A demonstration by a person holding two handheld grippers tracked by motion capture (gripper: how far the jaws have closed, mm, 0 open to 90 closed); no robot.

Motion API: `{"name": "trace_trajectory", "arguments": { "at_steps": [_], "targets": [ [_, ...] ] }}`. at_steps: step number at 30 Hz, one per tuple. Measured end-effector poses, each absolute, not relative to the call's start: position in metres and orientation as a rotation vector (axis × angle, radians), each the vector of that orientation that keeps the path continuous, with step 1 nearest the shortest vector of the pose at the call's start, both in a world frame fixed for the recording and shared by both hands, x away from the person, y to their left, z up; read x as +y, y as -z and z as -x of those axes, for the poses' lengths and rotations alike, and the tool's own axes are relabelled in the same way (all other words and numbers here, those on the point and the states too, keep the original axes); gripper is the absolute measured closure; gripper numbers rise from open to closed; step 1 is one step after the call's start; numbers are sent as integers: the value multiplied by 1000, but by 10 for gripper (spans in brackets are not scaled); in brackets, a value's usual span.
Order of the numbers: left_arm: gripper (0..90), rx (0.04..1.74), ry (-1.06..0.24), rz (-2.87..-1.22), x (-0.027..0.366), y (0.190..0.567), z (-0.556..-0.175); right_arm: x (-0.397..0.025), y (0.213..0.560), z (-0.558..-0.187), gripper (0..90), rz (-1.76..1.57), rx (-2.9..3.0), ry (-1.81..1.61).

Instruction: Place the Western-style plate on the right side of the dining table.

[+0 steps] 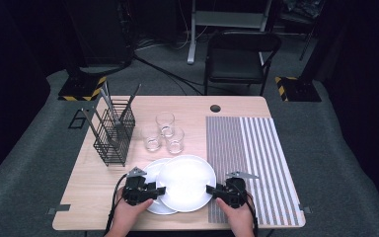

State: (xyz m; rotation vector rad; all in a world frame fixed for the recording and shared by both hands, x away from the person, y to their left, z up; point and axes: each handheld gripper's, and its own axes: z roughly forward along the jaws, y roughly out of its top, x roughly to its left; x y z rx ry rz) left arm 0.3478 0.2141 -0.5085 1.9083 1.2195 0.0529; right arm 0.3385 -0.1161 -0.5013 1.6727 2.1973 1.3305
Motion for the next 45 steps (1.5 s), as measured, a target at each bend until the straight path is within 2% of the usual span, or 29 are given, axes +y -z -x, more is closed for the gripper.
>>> {"name": "trace_trajectory", "arguments": {
  "at_steps": [6,9,15,19,30,45],
  "targets": [
    [509,1220,-39,-1901,213,508,-347,-115,503,-339,581,-1687,2191,-1330],
    [509,1223,-39,-1903,213,508,-347,-115,504,-338,499,-1716,2175,-1316],
    [511,1218,-48,-1904,213,507,-345,-113,501,-336,442,-1723,2180,-1300],
    [513,1215,-61,-1901,213,507,-344,-111,498,-332,445,-1724,2172,-1282],
    [541,1233,-70,-1866,212,505,-339,-102,505,-315,525,-1758,2130,-1290],
    [546,1282,-83,-1825,209,507,-332,-98,508,-308,558,-1783,2024,-1323]
  ]
}}
